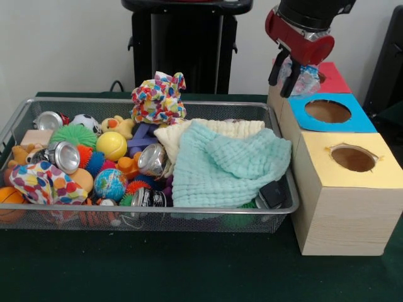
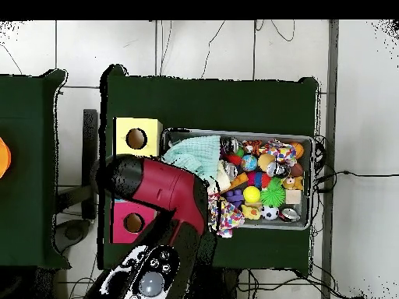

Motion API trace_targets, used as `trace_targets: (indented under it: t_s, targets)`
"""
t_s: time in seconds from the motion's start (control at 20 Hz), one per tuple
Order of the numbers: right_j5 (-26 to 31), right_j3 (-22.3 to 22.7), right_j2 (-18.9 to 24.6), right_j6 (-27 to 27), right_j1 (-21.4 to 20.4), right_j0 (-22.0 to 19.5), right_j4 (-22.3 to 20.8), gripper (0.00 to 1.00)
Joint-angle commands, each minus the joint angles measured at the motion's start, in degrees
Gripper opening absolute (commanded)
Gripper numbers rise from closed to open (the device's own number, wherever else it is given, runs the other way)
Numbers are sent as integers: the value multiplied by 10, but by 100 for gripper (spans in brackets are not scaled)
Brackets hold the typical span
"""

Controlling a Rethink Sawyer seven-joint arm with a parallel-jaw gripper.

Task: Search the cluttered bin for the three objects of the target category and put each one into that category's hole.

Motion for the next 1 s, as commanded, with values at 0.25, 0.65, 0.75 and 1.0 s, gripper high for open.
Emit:
trace_targets:
  t_s: [0.25,0.65,0.75,1.0]
  targets:
    - [1,-20,24,199,41,22,42,0]
    - [1,-23,22,213,48,38,52,0]
    - [-1,-19,21,207,44,39,50,0]
    - [-10,10,24,207,28,49,52,0]
